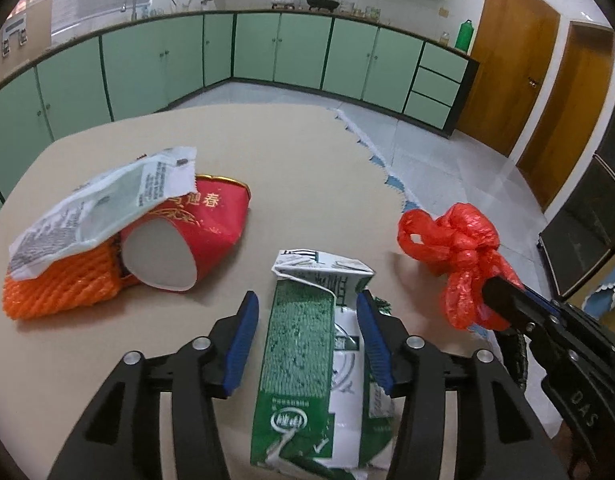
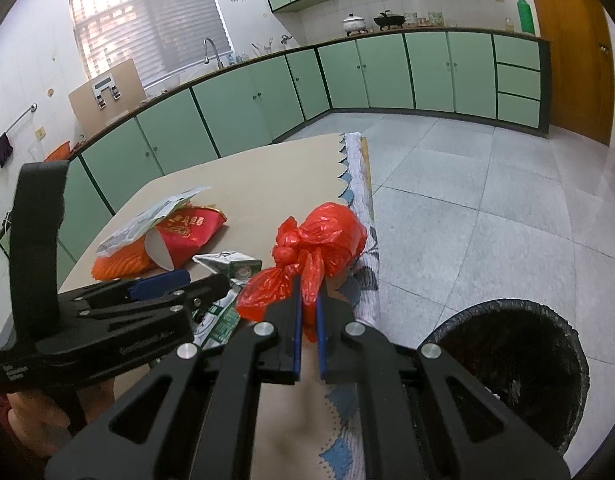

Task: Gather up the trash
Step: 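Lift the green carton off the table with the left gripper, then carry the green carton with the left gripper while the right gripper carries the red bag over the bin, then open both grippers to drop the carton and red bag into the bin, then return both grippers to the table toward the remaining wrappers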

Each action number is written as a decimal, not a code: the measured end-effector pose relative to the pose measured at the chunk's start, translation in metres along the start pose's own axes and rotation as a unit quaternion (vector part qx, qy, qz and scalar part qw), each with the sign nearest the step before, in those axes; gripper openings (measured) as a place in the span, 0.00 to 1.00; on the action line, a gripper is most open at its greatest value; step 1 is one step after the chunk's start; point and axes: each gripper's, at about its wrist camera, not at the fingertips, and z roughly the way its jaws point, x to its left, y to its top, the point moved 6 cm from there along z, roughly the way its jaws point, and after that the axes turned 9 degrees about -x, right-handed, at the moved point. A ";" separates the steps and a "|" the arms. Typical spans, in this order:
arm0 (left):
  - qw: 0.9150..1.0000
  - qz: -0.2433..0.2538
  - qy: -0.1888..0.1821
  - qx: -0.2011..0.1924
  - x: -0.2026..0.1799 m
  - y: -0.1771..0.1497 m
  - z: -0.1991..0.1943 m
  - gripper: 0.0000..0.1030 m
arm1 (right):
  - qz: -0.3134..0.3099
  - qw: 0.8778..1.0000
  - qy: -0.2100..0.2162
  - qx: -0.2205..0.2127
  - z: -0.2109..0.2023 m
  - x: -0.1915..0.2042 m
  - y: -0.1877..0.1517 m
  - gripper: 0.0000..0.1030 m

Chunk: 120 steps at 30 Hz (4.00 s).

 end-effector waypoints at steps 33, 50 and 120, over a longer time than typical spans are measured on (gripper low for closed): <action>0.999 -0.007 -0.017 -0.028 -0.017 0.009 -0.021 0.08 | 0.007 1.000 0.008 -0.023 -0.019 0.000 0.009 0.05; 0.995 0.041 -0.084 -0.047 -0.104 0.018 -0.042 0.08 | -0.001 0.996 -0.057 -0.061 -0.097 -0.046 0.023 0.05; 0.993 0.041 -0.027 -0.108 -0.064 0.031 -0.068 0.79 | 0.040 0.990 -0.111 -0.081 -0.097 -0.075 0.022 0.88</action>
